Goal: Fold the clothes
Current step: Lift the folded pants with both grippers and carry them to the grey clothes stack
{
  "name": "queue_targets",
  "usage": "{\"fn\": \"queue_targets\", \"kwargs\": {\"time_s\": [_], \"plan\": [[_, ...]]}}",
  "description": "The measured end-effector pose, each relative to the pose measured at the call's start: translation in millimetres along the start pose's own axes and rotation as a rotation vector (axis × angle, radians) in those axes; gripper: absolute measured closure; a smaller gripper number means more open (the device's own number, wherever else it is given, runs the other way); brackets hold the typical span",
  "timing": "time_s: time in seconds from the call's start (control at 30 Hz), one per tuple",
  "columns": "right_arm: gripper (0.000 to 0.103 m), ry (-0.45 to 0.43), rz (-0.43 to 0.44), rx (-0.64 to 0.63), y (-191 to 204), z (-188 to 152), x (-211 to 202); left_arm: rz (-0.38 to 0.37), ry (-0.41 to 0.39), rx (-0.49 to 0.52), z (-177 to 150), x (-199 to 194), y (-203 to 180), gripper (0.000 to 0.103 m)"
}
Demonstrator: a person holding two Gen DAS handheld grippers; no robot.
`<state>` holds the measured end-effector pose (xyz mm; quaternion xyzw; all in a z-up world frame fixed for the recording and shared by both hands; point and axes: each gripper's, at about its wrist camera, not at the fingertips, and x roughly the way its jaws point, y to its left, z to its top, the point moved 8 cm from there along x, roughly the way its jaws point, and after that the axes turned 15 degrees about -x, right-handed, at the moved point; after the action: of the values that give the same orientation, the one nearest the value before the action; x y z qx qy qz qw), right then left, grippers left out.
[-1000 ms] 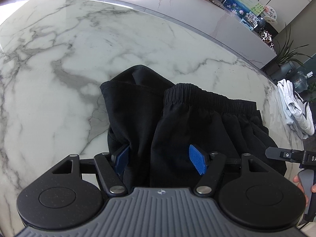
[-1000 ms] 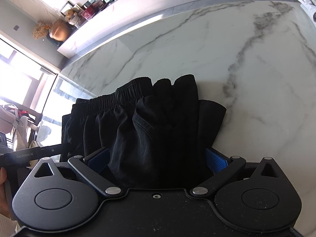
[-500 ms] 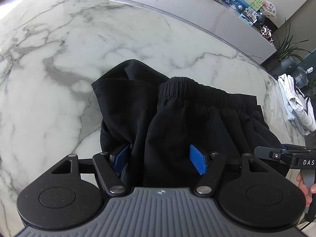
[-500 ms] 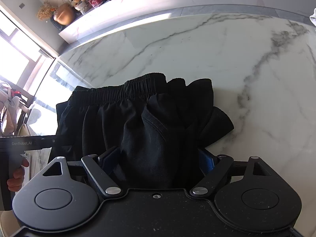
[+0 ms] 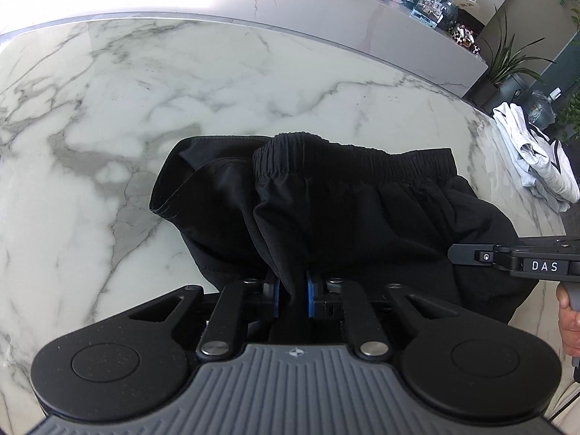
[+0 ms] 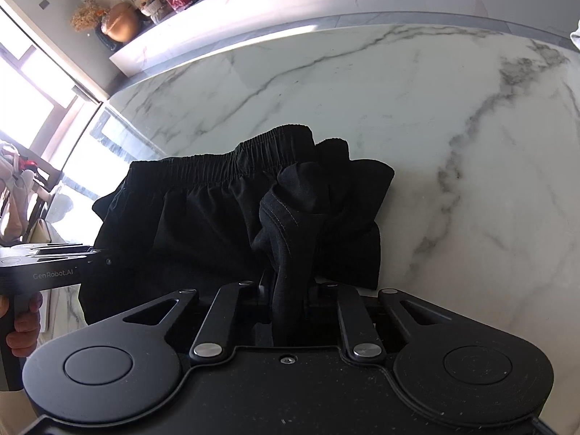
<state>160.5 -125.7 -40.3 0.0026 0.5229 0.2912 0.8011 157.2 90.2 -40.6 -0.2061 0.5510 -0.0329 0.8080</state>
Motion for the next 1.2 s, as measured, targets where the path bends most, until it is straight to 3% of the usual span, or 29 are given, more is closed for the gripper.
{"fn": "queue_targets", "kwargs": {"time_s": [0.4, 0.63, 0.9, 1.2], "plan": [[0.096, -0.063, -0.027, -0.030, 4, 6, -35, -0.039, -0.049, 0.009, 2, -33, -31, 0.094], [0.097, -0.123, -0.050, -0.038, 1, 9, -79, -0.068, -0.084, 0.061, 7, -62, -75, 0.094], [0.097, -0.214, -0.106, -0.030, -34, 11, -157, -0.108, -0.109, 0.155, 12, -79, -152, 0.094], [0.097, -0.278, -0.191, 0.026, -120, 15, -239, -0.179, -0.103, 0.293, 25, -62, -280, 0.094]]}}
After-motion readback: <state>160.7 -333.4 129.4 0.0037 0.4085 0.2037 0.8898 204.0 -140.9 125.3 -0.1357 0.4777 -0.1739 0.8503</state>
